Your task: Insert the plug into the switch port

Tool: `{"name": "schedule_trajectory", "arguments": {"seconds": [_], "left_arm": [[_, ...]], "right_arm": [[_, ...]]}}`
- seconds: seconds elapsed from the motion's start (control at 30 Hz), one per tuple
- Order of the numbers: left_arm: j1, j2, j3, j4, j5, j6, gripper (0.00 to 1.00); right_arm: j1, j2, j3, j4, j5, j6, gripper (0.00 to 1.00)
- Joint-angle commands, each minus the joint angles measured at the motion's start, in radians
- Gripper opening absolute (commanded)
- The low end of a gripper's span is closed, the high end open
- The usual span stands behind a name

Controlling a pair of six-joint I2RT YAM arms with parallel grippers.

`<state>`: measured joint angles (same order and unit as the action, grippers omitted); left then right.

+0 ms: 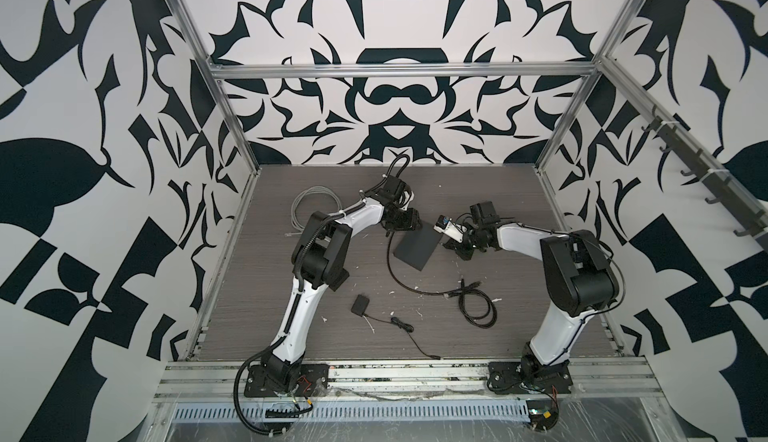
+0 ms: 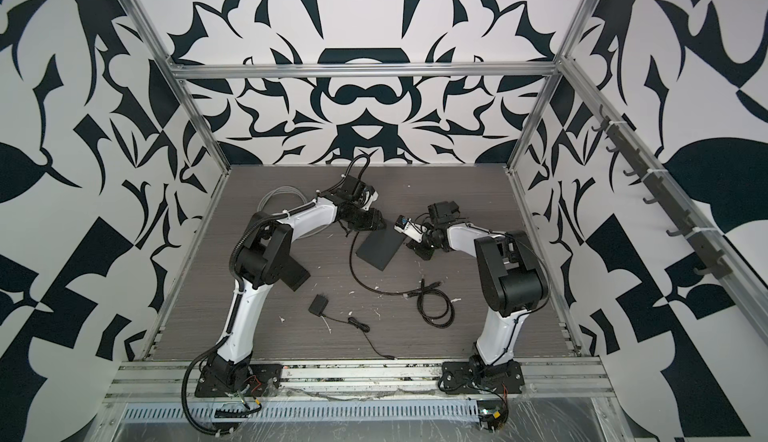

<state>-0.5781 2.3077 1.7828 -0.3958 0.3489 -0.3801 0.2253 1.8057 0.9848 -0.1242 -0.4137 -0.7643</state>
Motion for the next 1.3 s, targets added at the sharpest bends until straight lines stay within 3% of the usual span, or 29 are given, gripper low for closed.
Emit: {"name": "schedule_trajectory", "arguments": {"seconds": [0.0, 0.17, 0.37, 0.47, 0.6, 0.83, 0.97, 1.03, 1.27], "left_arm": [[0.0, 0.021, 0.037, -0.044, 0.016, 0.018, 0.55], [0.003, 0.034, 0.062, -0.065, 0.007, 0.026, 0.55], [0.021, 0.037, 0.086, -0.1, 0.02, 0.052, 0.55], [0.028, 0.045, 0.099, -0.132, 0.036, 0.087, 0.54], [0.041, 0.057, 0.108, -0.165, 0.048, 0.114, 0.54], [0.052, 0.062, 0.134, -0.169, 0.045, 0.127, 0.55], [0.053, 0.066, 0.152, -0.167, 0.049, 0.127, 0.55], [0.053, 0.073, 0.161, -0.167, 0.047, 0.131, 0.55], [0.057, 0.099, 0.194, -0.167, 0.055, 0.132, 0.55]], "right_arm": [[0.003, -0.002, 0.017, 0.068, -0.023, 0.027, 0.0], [0.003, 0.003, 0.014, 0.092, -0.11, 0.01, 0.0], [0.004, 0.022, 0.009, 0.207, -0.156, 0.076, 0.0], [0.02, 0.033, 0.009, 0.258, -0.151, 0.139, 0.0], [0.059, 0.026, 0.045, 0.16, -0.062, 0.184, 0.0], [0.073, -0.094, 0.066, 0.09, 0.052, 0.465, 0.0], [0.093, -0.166, -0.023, 0.278, 0.035, 0.725, 0.0], [0.124, -0.186, -0.083, 0.378, 0.082, 0.831, 0.0], [0.146, -0.211, -0.341, 0.701, 0.29, 0.994, 0.0]]}}
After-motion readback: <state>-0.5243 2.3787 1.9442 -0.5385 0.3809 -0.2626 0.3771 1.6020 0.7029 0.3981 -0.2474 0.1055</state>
